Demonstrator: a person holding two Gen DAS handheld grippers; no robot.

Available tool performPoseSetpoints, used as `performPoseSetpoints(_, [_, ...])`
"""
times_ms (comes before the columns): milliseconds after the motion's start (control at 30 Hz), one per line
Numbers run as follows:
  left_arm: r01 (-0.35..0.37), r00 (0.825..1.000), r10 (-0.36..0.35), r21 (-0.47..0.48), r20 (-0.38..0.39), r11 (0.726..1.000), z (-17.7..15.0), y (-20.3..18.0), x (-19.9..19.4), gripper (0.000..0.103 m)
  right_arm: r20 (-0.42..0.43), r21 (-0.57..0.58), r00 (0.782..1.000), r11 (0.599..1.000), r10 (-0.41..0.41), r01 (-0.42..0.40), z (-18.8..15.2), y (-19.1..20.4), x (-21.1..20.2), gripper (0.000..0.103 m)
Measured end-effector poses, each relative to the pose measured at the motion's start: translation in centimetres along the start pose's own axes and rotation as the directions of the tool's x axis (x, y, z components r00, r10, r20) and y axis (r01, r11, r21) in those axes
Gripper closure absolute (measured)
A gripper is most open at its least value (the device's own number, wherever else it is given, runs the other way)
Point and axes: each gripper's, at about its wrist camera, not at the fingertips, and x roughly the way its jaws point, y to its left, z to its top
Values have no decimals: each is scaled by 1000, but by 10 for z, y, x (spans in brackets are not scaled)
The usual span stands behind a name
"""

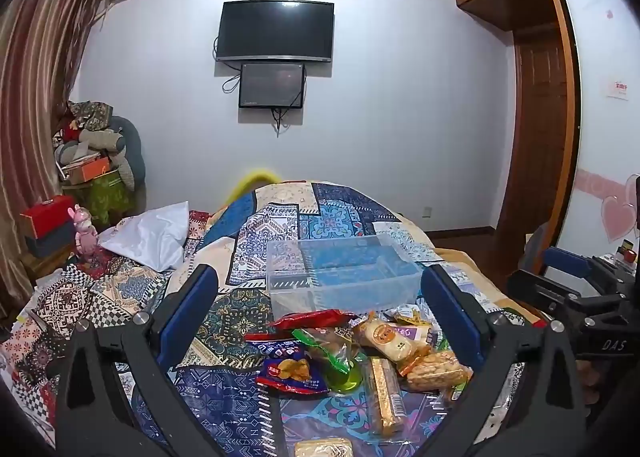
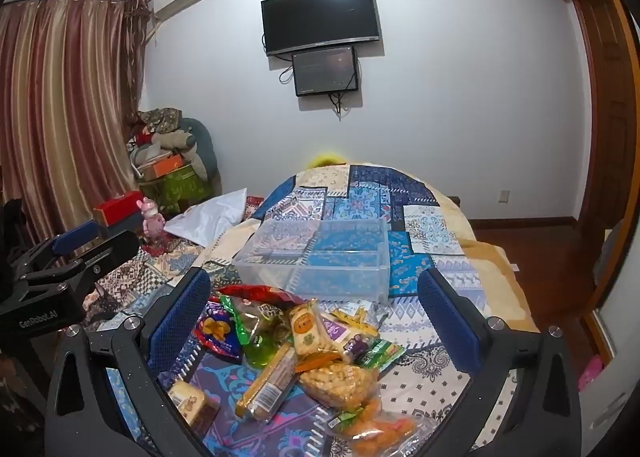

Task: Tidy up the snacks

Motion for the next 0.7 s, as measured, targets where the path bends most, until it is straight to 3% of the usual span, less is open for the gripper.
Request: performPoseSetpoints(700, [5, 1000, -6, -21, -24, 1000, -2, 8, 8, 0, 2, 9, 1000, 1000, -3, 3, -3, -2, 2, 0])
